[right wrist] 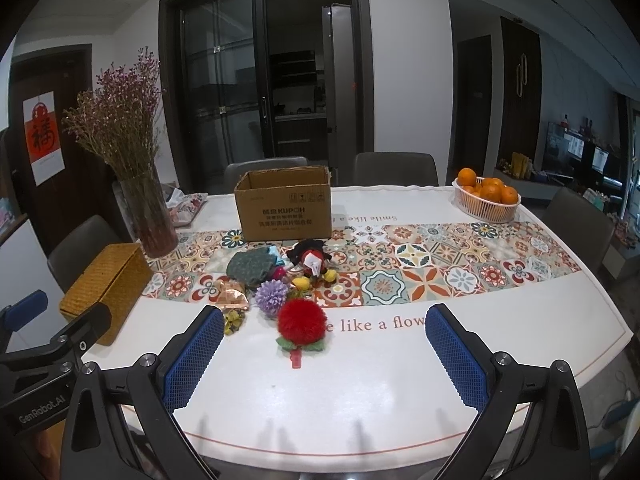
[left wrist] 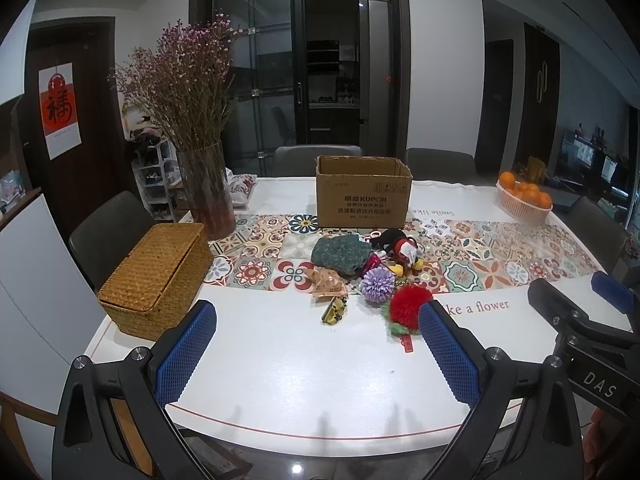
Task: Organize soft objects
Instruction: 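Grasp the yellow minion figure with the left tool while the right tool grasps the red pompom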
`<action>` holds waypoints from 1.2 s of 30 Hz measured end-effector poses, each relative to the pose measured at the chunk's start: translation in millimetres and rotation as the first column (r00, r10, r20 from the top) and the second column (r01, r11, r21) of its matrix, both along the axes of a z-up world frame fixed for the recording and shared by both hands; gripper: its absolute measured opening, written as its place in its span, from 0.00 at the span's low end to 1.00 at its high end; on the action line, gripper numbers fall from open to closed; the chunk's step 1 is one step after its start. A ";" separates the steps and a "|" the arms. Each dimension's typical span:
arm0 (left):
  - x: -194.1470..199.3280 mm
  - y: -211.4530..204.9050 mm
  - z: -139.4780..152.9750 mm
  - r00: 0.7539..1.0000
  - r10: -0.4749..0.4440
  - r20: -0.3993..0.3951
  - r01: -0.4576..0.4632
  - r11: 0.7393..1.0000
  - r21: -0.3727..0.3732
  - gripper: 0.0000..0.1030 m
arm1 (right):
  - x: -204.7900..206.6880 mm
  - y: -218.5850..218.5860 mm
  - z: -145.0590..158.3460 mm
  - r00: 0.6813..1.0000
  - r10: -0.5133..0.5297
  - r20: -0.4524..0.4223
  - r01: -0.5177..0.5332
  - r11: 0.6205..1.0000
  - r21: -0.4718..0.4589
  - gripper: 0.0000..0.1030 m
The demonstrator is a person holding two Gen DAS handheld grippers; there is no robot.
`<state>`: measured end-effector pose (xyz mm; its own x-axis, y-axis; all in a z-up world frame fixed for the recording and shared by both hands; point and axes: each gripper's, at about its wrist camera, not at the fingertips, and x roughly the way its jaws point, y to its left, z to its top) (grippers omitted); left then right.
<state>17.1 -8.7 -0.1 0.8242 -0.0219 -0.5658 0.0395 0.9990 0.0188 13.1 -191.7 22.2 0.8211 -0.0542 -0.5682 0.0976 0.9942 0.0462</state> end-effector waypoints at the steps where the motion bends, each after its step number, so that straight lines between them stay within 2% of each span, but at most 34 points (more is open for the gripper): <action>1: 1.8 0.3 -1.3 1.000 -0.002 -0.004 0.002 1.000 0.000 1.00 | 1.3 0.9 -0.7 1.000 0.000 -0.002 0.000 1.000 0.000 0.99; 11: 35.7 -3.8 -38.4 0.994 -0.068 -0.082 0.070 0.997 0.022 1.00 | 29.0 3.7 -25.1 0.997 0.016 -0.081 -0.014 0.999 0.029 0.99; 20: 87.2 -1.4 -74.0 0.981 -0.132 -0.142 0.138 0.990 0.032 0.90 | 73.4 11.8 -59.3 0.985 0.050 -0.165 -0.042 0.998 0.055 0.97; 31: 155.4 0.3 -129.9 0.932 -0.265 -0.247 0.280 0.960 0.028 0.82 | 138.5 18.4 -113.8 0.948 0.037 -0.315 -0.006 0.995 0.097 0.88; 36: 175.9 -1.1 -155.8 0.909 -0.311 -0.278 0.324 0.946 0.003 0.79 | 158.2 22.8 -137.5 0.933 0.018 -0.359 0.014 0.996 0.084 0.85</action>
